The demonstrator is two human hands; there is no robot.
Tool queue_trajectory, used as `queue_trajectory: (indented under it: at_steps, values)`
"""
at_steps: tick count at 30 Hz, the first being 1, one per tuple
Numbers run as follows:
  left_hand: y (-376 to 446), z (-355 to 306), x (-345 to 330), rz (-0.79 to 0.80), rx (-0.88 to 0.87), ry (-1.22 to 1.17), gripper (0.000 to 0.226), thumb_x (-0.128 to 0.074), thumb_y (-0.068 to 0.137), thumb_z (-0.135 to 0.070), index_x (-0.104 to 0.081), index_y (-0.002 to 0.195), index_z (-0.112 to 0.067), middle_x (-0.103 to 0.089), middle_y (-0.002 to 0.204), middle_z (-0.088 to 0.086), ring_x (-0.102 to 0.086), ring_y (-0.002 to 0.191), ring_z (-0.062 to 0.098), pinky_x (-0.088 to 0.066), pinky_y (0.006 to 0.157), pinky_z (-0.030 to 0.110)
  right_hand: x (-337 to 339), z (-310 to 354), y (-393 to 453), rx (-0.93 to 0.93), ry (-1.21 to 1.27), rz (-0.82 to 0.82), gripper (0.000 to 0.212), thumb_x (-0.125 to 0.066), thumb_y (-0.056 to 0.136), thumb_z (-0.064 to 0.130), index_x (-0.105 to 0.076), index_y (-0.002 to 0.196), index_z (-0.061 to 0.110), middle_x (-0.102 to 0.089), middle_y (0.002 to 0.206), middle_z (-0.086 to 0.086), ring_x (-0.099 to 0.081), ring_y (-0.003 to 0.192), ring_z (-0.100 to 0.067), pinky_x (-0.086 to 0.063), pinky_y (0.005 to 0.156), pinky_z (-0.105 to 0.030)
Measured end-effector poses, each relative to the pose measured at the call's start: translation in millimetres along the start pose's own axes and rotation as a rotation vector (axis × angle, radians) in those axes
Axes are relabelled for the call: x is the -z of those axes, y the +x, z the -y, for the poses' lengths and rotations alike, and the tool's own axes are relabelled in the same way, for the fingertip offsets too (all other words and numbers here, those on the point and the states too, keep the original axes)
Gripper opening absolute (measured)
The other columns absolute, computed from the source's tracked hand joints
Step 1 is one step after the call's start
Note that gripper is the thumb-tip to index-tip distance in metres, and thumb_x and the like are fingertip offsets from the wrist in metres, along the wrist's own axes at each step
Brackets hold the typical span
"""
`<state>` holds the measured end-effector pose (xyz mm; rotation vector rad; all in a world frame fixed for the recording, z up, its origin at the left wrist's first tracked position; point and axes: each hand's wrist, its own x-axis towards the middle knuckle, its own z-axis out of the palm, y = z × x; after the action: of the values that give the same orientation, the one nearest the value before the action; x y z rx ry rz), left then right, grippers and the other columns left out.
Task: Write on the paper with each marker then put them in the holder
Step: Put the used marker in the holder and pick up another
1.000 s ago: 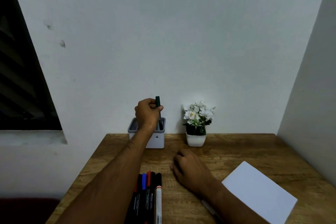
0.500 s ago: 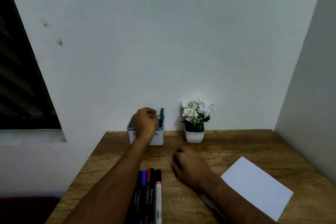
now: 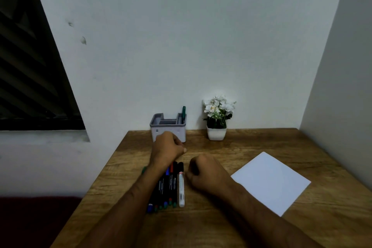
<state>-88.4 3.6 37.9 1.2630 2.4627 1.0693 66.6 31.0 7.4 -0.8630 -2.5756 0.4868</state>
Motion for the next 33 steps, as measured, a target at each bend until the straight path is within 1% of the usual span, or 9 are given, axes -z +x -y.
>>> queue_trajectory:
  at_steps: [3,7,11,20,23,25,28,30,33]
  values:
    - [-17.1,1.5,-3.2,0.001,0.029,0.077,0.008,-0.082,0.072,-0.024,-0.077,0.074,-0.017,-0.073,0.075,-0.005,-0.069,0.075,0.010,-0.057,0.071,0.024,-4.5,12.3,-12.1,-0.080,0.058,0.046,0.038,-0.073,0.085,0.046,-0.055,0.060,0.023,-0.055,0.057,0.005,-0.051,0.053,-0.007,-0.039,0.050,-0.026]
    - [-32.0,3.4,-6.2,0.022,0.038,0.121,0.008,-0.078,0.072,-0.025,-0.077,0.072,-0.017,-0.073,0.073,-0.005,-0.068,0.072,0.010,-0.060,0.071,0.029,-2.9,25.2,-22.9,-0.097,0.067,0.070,0.037,-0.073,0.084,0.035,-0.048,0.057,0.027,-0.051,0.055,0.008,-0.050,0.052,-0.005,-0.032,0.048,-0.019]
    - [-39.4,1.6,-7.1,-0.008,0.036,0.131,0.007,-0.074,0.074,-0.022,-0.078,0.074,-0.016,-0.074,0.078,-0.002,-0.068,0.078,0.013,-0.059,0.075,0.032,5.4,30.9,-23.3,-0.145,0.061,0.125,0.032,-0.069,0.082,0.022,-0.046,0.060,0.027,-0.050,0.059,0.009,-0.048,0.056,-0.006,-0.032,0.049,-0.023]
    - [-40.4,-10.3,-16.8,0.027,0.123,0.016,0.018,-0.078,0.076,-0.032,-0.077,0.077,-0.014,-0.074,0.078,0.001,-0.068,0.080,0.015,-0.056,0.076,0.031,16.3,19.1,-27.5,-0.316,0.129,0.061,0.033,-0.074,0.088,0.033,-0.056,0.064,0.019,-0.057,0.060,0.005,-0.055,0.059,-0.006,-0.035,0.051,-0.020]
    - [-36.1,-16.4,-21.2,0.039,0.208,-0.157,0.034,-0.076,0.072,-0.047,-0.070,0.078,-0.014,-0.073,0.072,0.002,-0.071,0.071,0.019,-0.059,0.074,0.037,22.7,11.0,-29.3,-0.324,0.111,-0.032,0.027,-0.074,0.087,0.039,-0.071,0.075,0.014,-0.067,0.066,0.003,-0.064,0.066,-0.009,-0.046,0.059,-0.025]
    - [-30.5,-18.9,-25.2,0.065,0.276,-0.319,0.040,-0.076,0.070,-0.049,-0.069,0.081,-0.012,-0.074,0.070,0.004,-0.073,0.068,0.024,-0.061,0.075,0.043,30.3,4.8,-32.5,-0.330,0.093,-0.077,0.022,-0.078,0.086,0.035,-0.075,0.083,0.013,-0.067,0.074,0.003,-0.060,0.068,-0.007,-0.043,0.055,-0.022]
    - [-27.2,-28.9,-26.3,0.102,0.345,-0.496,0.031,-0.079,0.079,-0.031,-0.070,0.087,-0.003,-0.074,0.073,0.011,-0.074,0.068,0.026,-0.062,0.074,0.044,39.6,-8.5,-36.9,-0.365,0.126,-0.148,0.018,-0.080,0.087,0.029,-0.077,0.088,0.012,-0.070,0.081,0.001,-0.061,0.071,-0.007,-0.044,0.056,-0.020]
    - [-27.5,-37.1,-29.2,0.143,0.386,-0.633,0.023,-0.076,0.083,-0.017,-0.068,0.092,0.003,-0.073,0.082,0.017,-0.073,0.067,0.027,-0.062,0.063,0.039,42.7,-18.8,-38.9,-0.394,0.162,-0.198,0.016,-0.080,0.086,0.030,-0.077,0.086,0.014,-0.071,0.081,0.002,-0.065,0.073,-0.009,-0.050,0.058,-0.025]
    - [-31.5,-50.0,-34.8,0.219,0.440,-0.793,0.015,-0.067,0.090,-0.004,-0.060,0.098,0.007,-0.070,0.086,0.024,-0.067,0.057,0.026,-0.058,0.047,0.029,41.2,-28.6,-39.0,-0.410,0.147,-0.204,0.019,-0.079,0.087,0.034,-0.072,0.094,0.018,-0.069,0.088,0.004,-0.063,0.080,-0.008,-0.042,0.057,-0.021]
